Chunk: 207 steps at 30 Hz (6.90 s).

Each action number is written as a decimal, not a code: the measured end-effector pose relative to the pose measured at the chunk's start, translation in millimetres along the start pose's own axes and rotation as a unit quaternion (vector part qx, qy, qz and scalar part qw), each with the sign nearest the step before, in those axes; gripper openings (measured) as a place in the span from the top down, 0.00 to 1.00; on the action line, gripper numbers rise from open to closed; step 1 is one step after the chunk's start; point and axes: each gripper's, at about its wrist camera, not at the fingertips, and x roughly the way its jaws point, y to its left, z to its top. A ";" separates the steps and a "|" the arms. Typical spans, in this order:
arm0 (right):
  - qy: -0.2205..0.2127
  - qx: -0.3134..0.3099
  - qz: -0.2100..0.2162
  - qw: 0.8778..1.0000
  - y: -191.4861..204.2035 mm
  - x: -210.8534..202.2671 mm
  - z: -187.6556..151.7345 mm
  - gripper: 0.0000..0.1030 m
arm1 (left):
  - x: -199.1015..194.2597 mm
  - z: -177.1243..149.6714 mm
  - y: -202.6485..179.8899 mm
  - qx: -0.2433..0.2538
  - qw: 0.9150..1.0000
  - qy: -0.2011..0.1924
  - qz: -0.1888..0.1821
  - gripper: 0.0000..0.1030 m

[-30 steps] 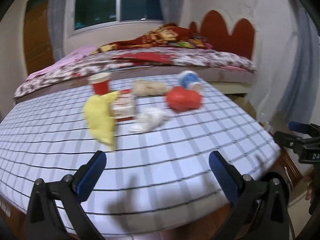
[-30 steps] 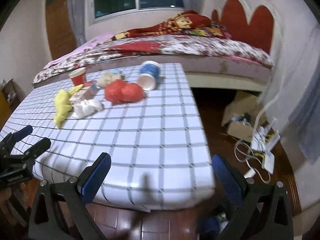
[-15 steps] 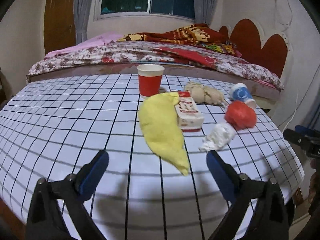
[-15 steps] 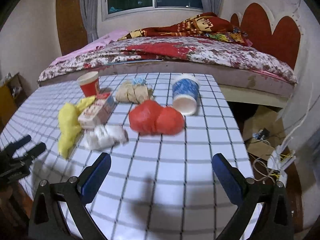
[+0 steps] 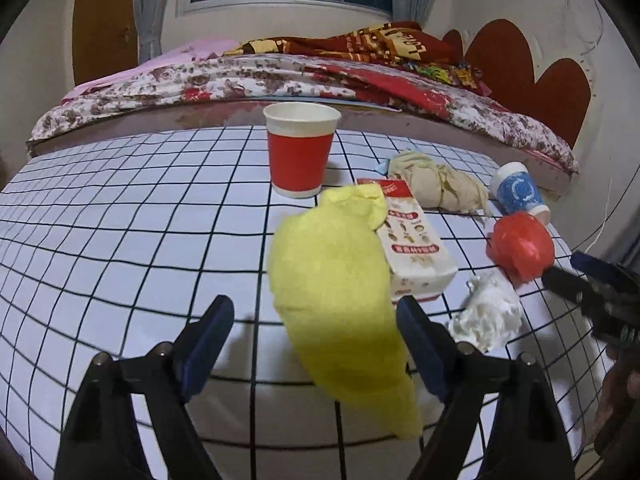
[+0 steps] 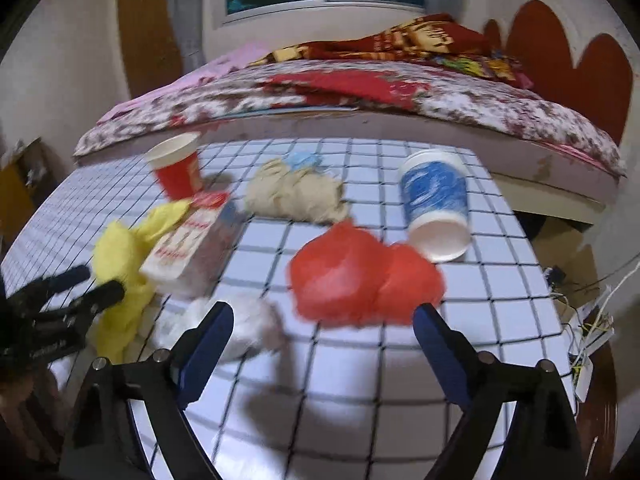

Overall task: Collect trash
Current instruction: 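Grasp the yellow cloth with the left gripper while the right gripper grasps the red plastic bag, then carry the yellow cloth and red bag toward the black bin, then open both grippers over the black bin to drop the cloth and bag, then move both grippers back over the table toward the tissue and blue cup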

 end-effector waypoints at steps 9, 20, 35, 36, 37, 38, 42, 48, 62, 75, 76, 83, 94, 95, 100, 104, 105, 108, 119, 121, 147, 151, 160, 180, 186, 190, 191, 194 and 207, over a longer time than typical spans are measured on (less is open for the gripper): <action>0.050 0.012 0.006 0.999 -22.5 32.6 3.2 0.54 | 21.6 7.1 2.3 -0.015 0.999 0.039 -0.030 0.64; 0.019 0.002 0.044 0.999 -25.0 -14.1 -6.5 0.77 | -30.3 -13.6 12.8 -0.035 0.999 -0.022 -0.030 0.79; 0.036 0.011 0.083 0.996 -25.5 -32.9 -26.2 0.47 | -47.2 -31.4 0.3 -0.015 1.000 -0.004 -0.010 0.79; 0.033 0.006 0.076 0.997 -22.1 -31.3 -24.7 0.23 | -43.2 -31.5 2.7 -0.015 1.000 0.005 -0.007 0.79; 0.022 0.000 0.068 0.997 -17.8 -31.3 -23.0 0.18 | -40.0 -31.4 5.7 -0.017 1.000 0.010 -0.005 0.79; 0.013 -0.006 0.060 0.998 -13.7 -30.1 -20.8 0.16 | -36.2 -31.3 9.6 -0.018 1.000 0.015 -0.001 0.79; 0.034 -0.019 0.055 0.998 -1.3 -6.4 -16.0 0.16 | -25.5 -31.2 17.1 -0.027 0.999 0.029 -0.006 0.67; 0.064 -0.016 0.083 0.994 2.9 11.9 -20.1 0.51 | -10.4 -30.3 10.8 -0.006 0.999 0.042 -0.013 0.59; -0.026 0.016 0.026 0.999 -58.1 -89.1 -32.0 0.51 | -76.3 -31.6 -28.2 0.008 0.997 -0.039 -0.063 0.85; -0.049 0.049 -0.030 0.997 -132.2 -184.5 -87.3 0.51 | -109.3 -60.0 -129.4 0.074 0.986 -0.054 -0.142 0.85; -0.049 0.052 -0.035 0.997 -138.2 -189.9 -91.9 0.51 | -111.0 -62.0 -136.1 0.078 0.985 -0.054 -0.147 0.85; -0.048 0.081 -0.064 0.993 -180.4 -224.1 -129.8 0.51 | -116.1 -75.5 -189.5 0.117 0.975 -0.044 -0.185 0.85; -0.050 0.108 -0.100 0.988 -218.3 -256.7 -180.4 0.51 | -126.3 -101.6 -261.2 0.168 0.958 -0.030 -0.230 0.85; -0.050 0.108 -0.103 0.988 -220.8 -258.2 -185.5 0.51 | -126.9 -104.1 -266.7 0.173 0.956 -0.028 -0.234 0.85; -0.052 0.112 -0.107 0.987 -232.9 -267.8 -209.4 0.51 | -130.3 -119.2 -294.1 0.193 0.948 -0.018 -0.252 0.85; -0.044 0.121 -0.109 0.986 -244.6 -270.9 -230.3 0.51 | -130.1 -132.9 -316.3 0.216 0.938 -0.005 -0.270 0.85; -0.041 0.123 -0.111 0.985 -247.5 -271.0 -235.8 0.51 | -129.7 -136.2 -321.2 0.221 0.936 -0.001 -0.274 0.85; -0.035 0.129 -0.112 0.985 -256.7 -271.6 -249.0 0.51 | -128.2 -147.8 -335.9 0.236 0.929 0.011 -0.285 0.85; 0.009 0.156 -0.119 0.981 -287.7 -259.5 -294.2 0.50 | -112.1 -192.4 -385.4 0.279 0.902 0.066 -0.322 0.85; 0.019 0.160 -0.117 0.980 -291.8 -252.5 -300.7 0.50 | -105.8 -198.1 -391.5 0.281 0.899 0.077 -0.326 0.85; 0.161 0.172 -0.160 0.958 -320.7 -179.9 -351.8 0.01 | -48.6 -225.8 -395.3 0.269 0.921 0.122 -0.254 0.02; 0.154 0.157 -0.160 0.962 -312.7 -181.0 -343.8 0.01 | -53.4 -223.9 -394.9 0.271 0.924 0.108 -0.249 0.01; 0.126 0.145 -0.167 0.967 -301.1 -198.4 -323.4 0.01 | -75.8 -205.9 -386.6 0.262 0.930 0.071 -0.247 0.01; 0.038 0.095 -0.154 0.983 -246.7 -234.2 -246.1 0.01 | -119.3 -147.9 -332.4 0.217 0.955 -0.010 -0.203 0.01; 0.022 0.071 -0.136 0.988 -220.5 -226.1 -218.1 0.01 | -122.9 -132.2 -305.7 0.202 0.962 -0.027 -0.183 0.01; 0.019 0.053 -0.123 0.991 -201.2 -214.9 -202.0 0.01 | -121.0 -121.5 -284.5 0.189 0.967 -0.035 -0.165 0.01; 0.017 0.050 -0.120 0.991 -196.7 -212.7 -198.8 0.01 | -120.0 -118.1 -276.7 0.183 0.969 -0.036 -0.159 0.01; 0.012 0.035 -0.110 0.993 -179.5 -205.5 -185.9 0.01 | -118.3 -110.9 -257.5 0.171 0.974 -0.041 -0.146 0.01; 0.007 -0.014 -0.062 0.998 -111.7 -162.9 -138.6 0.01 | -100.5 -79.8 -156.5 0.108 0.990 -0.048 -0.072 0.01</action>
